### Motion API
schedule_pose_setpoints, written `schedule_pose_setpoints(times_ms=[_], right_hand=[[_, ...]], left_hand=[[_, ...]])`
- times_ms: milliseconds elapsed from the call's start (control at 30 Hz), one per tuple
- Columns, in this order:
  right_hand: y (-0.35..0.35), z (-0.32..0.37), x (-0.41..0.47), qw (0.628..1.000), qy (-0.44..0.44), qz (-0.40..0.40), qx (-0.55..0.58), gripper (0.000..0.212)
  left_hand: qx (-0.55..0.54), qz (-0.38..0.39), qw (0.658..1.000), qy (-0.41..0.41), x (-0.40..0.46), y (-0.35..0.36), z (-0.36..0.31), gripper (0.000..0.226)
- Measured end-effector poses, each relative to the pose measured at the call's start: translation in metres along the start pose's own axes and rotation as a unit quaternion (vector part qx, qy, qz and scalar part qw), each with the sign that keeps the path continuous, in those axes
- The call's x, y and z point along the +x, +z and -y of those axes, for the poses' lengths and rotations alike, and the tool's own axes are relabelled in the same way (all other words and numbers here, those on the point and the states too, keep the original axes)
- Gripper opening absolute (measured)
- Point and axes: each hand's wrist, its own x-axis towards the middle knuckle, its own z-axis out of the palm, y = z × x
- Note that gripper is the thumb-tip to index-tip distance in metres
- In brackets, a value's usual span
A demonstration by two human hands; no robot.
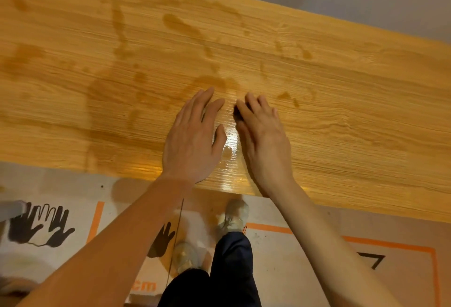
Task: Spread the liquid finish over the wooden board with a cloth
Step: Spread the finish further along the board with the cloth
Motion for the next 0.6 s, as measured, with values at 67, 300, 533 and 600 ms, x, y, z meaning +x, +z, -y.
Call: schedule_pose_setpoints(times_ms=[67, 300, 533, 600], right_hand=[[-0.023, -0.025, -0.043, 0.997, -0.051, 0.044, -0.022, 0.041], [-0.046, -0.053, -0.055, 0.987, 0.138, -0.075, -0.030, 0.044], [0.003, -0.013, 0.012, 0.997, -0.048, 0.020, -0.057, 0.044], [-0.029, -0.047, -0.003, 0.999, -0.023, 0.023, -0.028, 0.044]], left_hand=[[-0.001, 0.004, 1.000, -0.006, -0.001, -0.001, -0.001, 0.048], [-0.018, -0.031, 0.999, 0.011, 0.002, 0.000, 0.001, 0.047], [-0.028, -0.006, 1.000, -0.003, 0.003, -0.004, 0.000, 0.049], [-0.034, -0.010, 0.999, 0.007, 0.002, -0.004, 0.000, 0.049]])
